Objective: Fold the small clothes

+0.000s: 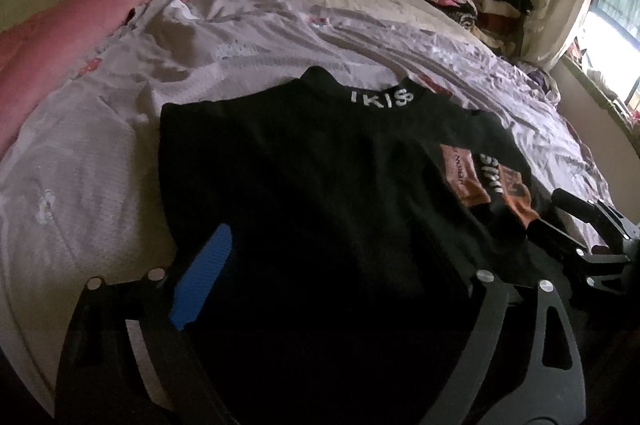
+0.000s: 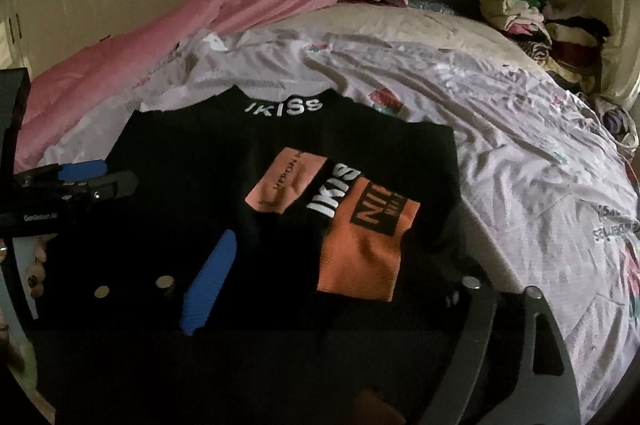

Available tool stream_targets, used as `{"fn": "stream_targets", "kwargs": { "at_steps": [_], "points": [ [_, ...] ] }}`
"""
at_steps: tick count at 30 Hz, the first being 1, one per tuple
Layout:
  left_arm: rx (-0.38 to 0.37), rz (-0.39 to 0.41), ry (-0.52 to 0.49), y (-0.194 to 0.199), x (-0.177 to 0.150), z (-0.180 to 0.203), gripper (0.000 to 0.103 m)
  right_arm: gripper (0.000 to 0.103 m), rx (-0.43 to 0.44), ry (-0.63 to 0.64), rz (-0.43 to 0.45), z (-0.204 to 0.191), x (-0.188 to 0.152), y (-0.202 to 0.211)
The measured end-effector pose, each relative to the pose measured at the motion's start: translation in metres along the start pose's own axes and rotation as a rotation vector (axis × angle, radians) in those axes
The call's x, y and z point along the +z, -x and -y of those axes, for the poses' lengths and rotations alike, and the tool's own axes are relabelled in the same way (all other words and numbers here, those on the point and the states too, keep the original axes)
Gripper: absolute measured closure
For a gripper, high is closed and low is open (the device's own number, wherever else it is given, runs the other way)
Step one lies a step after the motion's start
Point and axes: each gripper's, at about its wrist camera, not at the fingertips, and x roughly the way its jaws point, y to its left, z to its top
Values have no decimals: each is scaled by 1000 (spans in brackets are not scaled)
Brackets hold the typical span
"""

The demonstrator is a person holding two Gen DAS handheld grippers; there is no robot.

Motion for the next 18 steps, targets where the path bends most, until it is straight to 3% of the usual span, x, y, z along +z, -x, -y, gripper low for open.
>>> {"fn": "stream_targets", "kwargs": {
  "at_steps": [6, 18],
  "points": [
    [0, 25, -3, 7, 2, 1, 10, 7, -14, -21, 34, 5, 2, 10],
    [-9, 52, -7, 15, 3, 3, 10, 5, -34, -49, 75, 14, 2, 23]
  ]
}}
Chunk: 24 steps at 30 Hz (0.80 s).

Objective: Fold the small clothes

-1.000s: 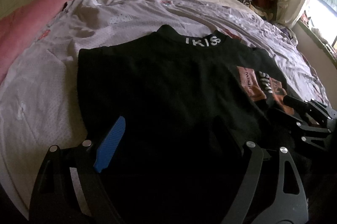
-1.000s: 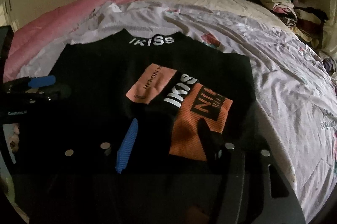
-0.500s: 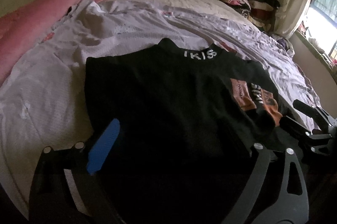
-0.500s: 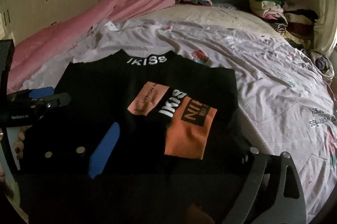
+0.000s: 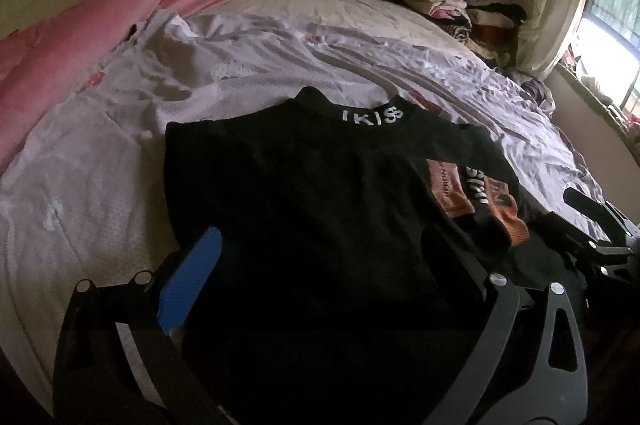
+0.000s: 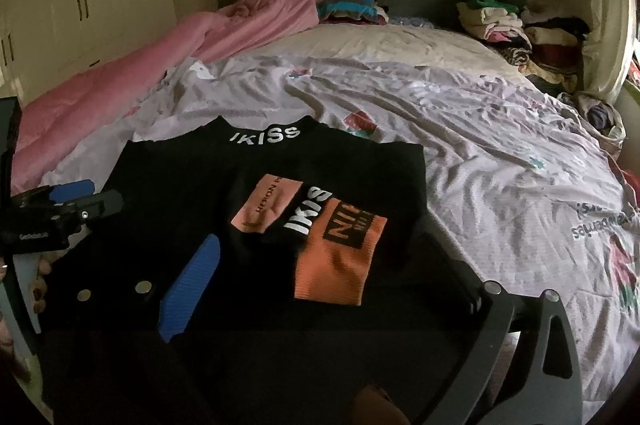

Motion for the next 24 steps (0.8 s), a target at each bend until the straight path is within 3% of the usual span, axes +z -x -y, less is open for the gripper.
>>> {"fn": "stream_targets", "kwargs": {
  "at_steps": [24],
  "points": [
    [2, 58, -6, 46, -16, 18, 10, 5, -11, -8, 65, 4, 0, 51]
  ]
}}
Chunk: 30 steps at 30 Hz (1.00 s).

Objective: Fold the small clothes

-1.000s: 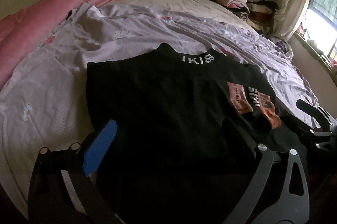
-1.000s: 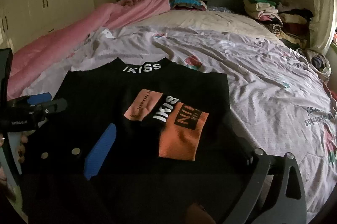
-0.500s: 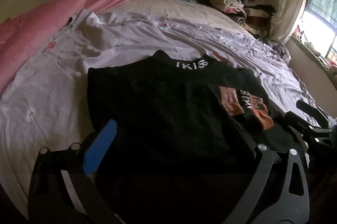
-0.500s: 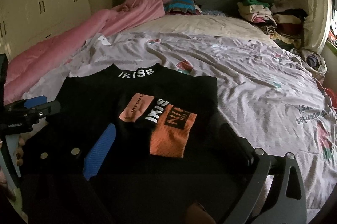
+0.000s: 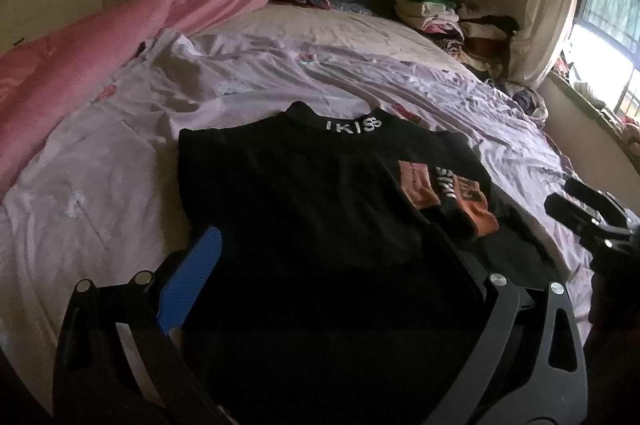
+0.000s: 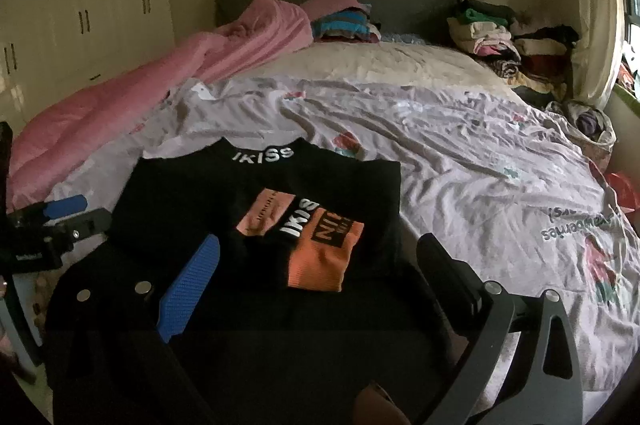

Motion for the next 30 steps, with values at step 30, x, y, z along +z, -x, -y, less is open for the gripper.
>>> {"fn": "stream_targets", "kwargs": {
  "at_steps": [30],
  "points": [
    [29, 22, -24, 64, -22, 25, 10, 5, -1, -7, 79, 22, -12, 77]
  ]
}}
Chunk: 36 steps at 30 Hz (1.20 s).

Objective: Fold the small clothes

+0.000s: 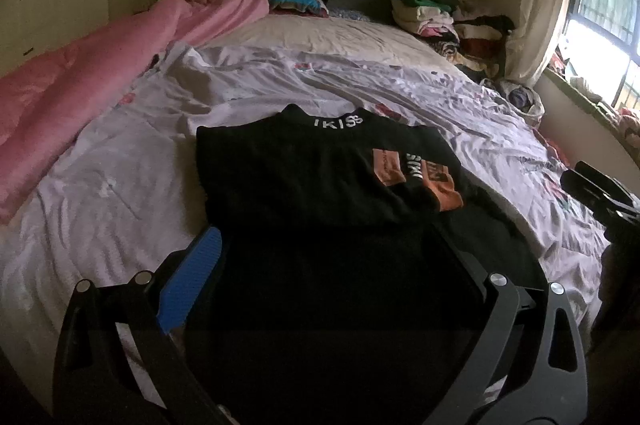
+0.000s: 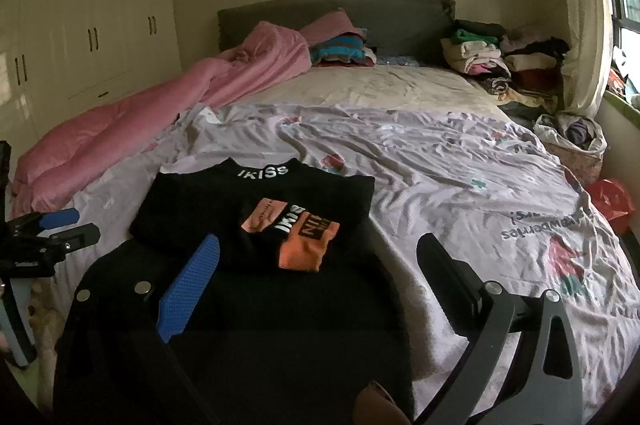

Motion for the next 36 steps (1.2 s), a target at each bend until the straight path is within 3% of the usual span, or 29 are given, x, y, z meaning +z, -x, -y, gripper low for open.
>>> {"fn": "stream_targets", "kwargs": {
  "at_steps": [22, 36],
  "points": [
    [53, -61, -64, 11, -37, 14, 10, 5, -33, -18, -76, 23, -44, 22],
    [90, -107, -52, 15, -58, 6, 10, 5, -34, -30, -132, 38, -69, 24]
  ]
}}
